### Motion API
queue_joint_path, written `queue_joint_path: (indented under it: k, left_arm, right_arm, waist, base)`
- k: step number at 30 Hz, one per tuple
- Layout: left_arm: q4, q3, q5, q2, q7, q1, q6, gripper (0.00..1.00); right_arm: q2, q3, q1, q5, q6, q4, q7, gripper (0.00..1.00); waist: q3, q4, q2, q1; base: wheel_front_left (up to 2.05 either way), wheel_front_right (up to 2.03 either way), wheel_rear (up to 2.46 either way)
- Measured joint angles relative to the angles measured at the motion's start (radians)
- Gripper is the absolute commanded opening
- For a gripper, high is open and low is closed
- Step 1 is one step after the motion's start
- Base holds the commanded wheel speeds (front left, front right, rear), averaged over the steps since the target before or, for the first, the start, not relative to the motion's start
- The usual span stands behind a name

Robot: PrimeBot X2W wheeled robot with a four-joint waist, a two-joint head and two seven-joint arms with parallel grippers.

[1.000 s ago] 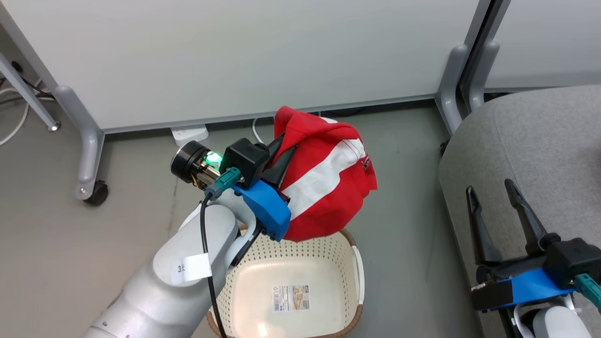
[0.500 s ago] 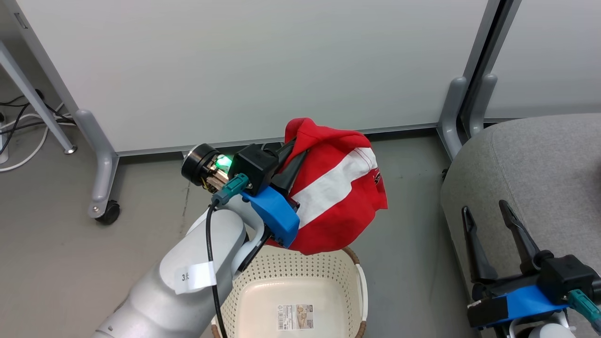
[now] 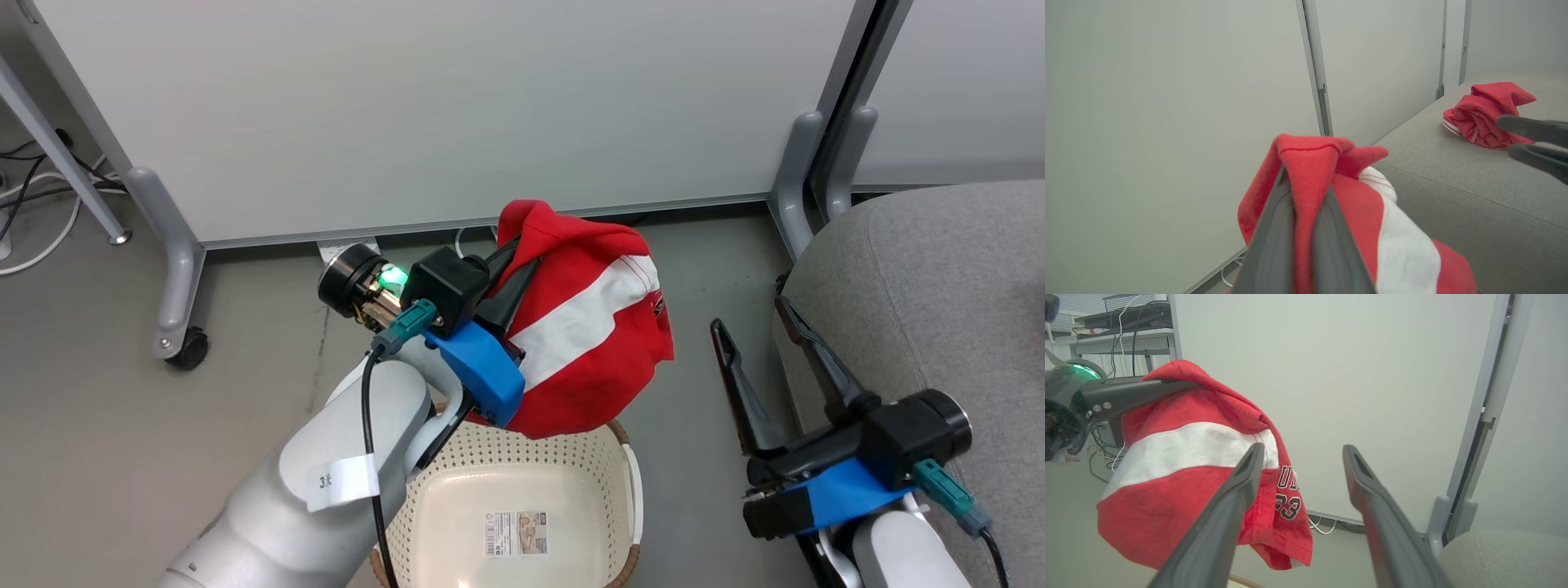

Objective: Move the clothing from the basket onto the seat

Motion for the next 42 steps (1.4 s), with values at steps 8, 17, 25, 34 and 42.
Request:
queue_joint_path:
  k: [8,17,25,34,42]
  left_arm:
    - [-0.002,-0.021,0.009,-0.021,0.000,-0.022,0.000,0.00]
    - [-0.004,-0.050,0.021,-0.051,0.000,-0.048,-0.003,0.00]
    - [-0.021,-0.081,0.029,-0.077,0.000,-0.063,-0.011,0.00]
    - [-0.048,-0.107,0.035,-0.093,0.000,-0.083,-0.015,0.00]
    - [-0.062,-0.119,0.034,-0.099,0.000,-0.092,-0.018,0.00]
  right_arm:
    - [-0.002,0.125,-0.113,0.018,0.000,0.020,0.000,1.00]
    - [0.003,0.195,-0.213,0.023,0.000,0.123,0.000,1.00]
    - [0.007,0.215,-0.273,0.018,0.000,0.239,0.000,1.00]
    - [0.006,0.235,-0.318,0.036,0.000,0.326,0.000,1.00]
    - [0.008,0.230,-0.335,0.045,0.000,0.352,0.000,1.00]
  waist:
    - [0.032,0.015,0.0000,0.0000]
    - [0.061,0.043,0.0000,0.0000]
    - [0.079,0.065,0.0000,0.0001]
    - [0.089,0.086,0.0000,0.0000]
    - [0.084,0.100,0.0000,0.0001]
  base:
    - [0.00,0.00,0.00]
    - [0.00,0.00,0.00]
    - [0.00,0.00,0.00]
    - [0.00,0.00,0.00]
    - [0.00,0.00,0.00]
